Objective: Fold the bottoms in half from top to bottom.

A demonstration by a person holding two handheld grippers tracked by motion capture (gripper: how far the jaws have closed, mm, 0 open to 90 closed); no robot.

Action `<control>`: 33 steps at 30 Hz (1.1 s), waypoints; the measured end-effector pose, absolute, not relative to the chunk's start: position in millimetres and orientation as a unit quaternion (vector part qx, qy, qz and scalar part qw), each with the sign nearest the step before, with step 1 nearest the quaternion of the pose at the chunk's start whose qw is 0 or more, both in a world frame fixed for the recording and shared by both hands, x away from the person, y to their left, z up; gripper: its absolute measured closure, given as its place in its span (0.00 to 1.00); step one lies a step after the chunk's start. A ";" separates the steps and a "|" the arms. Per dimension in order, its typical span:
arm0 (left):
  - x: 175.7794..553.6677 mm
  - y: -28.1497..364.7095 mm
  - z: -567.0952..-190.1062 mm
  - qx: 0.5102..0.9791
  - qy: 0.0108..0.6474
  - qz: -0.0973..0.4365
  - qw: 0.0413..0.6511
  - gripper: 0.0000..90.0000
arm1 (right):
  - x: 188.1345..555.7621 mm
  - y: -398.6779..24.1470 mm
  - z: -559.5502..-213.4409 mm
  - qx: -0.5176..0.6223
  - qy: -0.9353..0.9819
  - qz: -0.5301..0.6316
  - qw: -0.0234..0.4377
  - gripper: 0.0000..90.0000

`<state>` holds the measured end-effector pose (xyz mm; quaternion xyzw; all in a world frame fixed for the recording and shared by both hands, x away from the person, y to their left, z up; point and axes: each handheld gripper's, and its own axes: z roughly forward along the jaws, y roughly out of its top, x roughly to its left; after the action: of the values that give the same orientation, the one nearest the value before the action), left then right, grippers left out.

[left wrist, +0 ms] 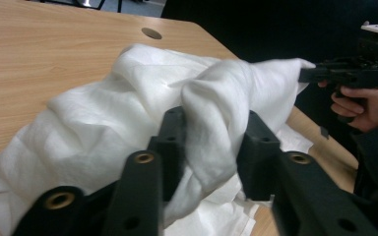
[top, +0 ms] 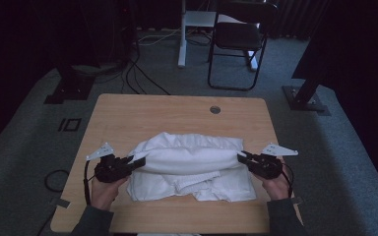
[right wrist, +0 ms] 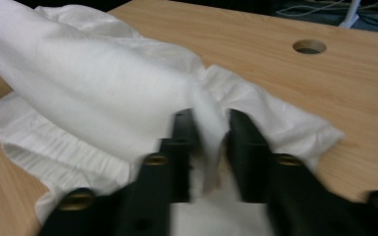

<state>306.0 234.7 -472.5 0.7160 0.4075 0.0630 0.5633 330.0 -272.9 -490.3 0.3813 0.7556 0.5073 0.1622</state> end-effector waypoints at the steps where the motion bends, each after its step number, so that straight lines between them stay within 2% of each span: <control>1: 308.8 234.1 -468.2 0.716 0.410 0.075 0.561 0.66 | 327.6 -276.6 -486.0 0.388 0.744 0.514 0.179 0.54; 4: 310.9 232.9 -462.3 0.711 0.413 0.088 0.562 0.60 | 328.3 -275.7 -477.9 0.392 0.737 0.516 0.194 0.51; 5: 311.9 230.5 -455.4 0.710 0.412 0.105 0.561 0.59 | 331.5 -267.6 -468.9 0.387 0.740 0.511 0.204 0.51; 8: 315.1 225.4 -448.2 0.710 0.411 0.113 0.561 0.59 | 337.5 -253.4 -464.0 0.379 0.749 0.501 0.209 0.52; 9: 319.7 217.5 -443.0 0.716 0.412 0.116 0.552 0.62 | 347.0 -236.4 -462.7 0.376 0.761 0.483 0.214 0.54; 12: 325.0 203.8 -438.5 0.725 0.414 0.123 0.536 0.69 | 359.4 -220.5 -464.4 0.379 0.768 0.473 0.207 0.55; 15: 340.2 167.5 -449.9 0.766 0.409 0.110 0.483 0.70 | 381.9 -191.7 -478.1 0.389 0.784 0.447 0.187 0.56; 16: 340.2 167.5 -449.9 0.766 0.409 0.110 0.483 0.70 | 381.9 -191.7 -478.1 0.389 0.784 0.447 0.187 0.56; 17: 347.9 152.2 -471.7 0.783 0.420 0.080 0.453 0.70 | 388.9 -181.1 -490.5 0.393 0.795 0.428 0.173 0.56; 18: 347.9 152.2 -471.7 0.783 0.420 0.080 0.453 0.70 | 388.9 -181.1 -490.5 0.393 0.795 0.428 0.173 0.56; 21: 340.4 141.7 -506.7 0.799 0.424 0.035 0.426 0.71 | 380.0 -172.2 -512.8 0.391 0.812 0.405 0.154 0.56; 27: 312.7 151.8 -527.0 0.796 0.425 0.016 0.431 0.70 | 358.7 -179.3 -523.9 0.385 0.818 0.399 0.154 0.55; 29: 303.6 158.8 -529.6 0.792 0.427 0.014 0.437 0.70 | 345.4 -186.9 -528.9 0.386 0.818 0.397 0.155 0.54; 33: 289.5 176.2 -533.4 0.787 0.441 0.048 0.428 0.70 | 329.3 -194.3 -539.3 0.392 0.823 0.378 0.165 0.54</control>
<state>289.5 176.2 -533.4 0.7873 0.4410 0.0476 0.4282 329.3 -194.3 -539.3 0.3921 0.8225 0.3776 0.1647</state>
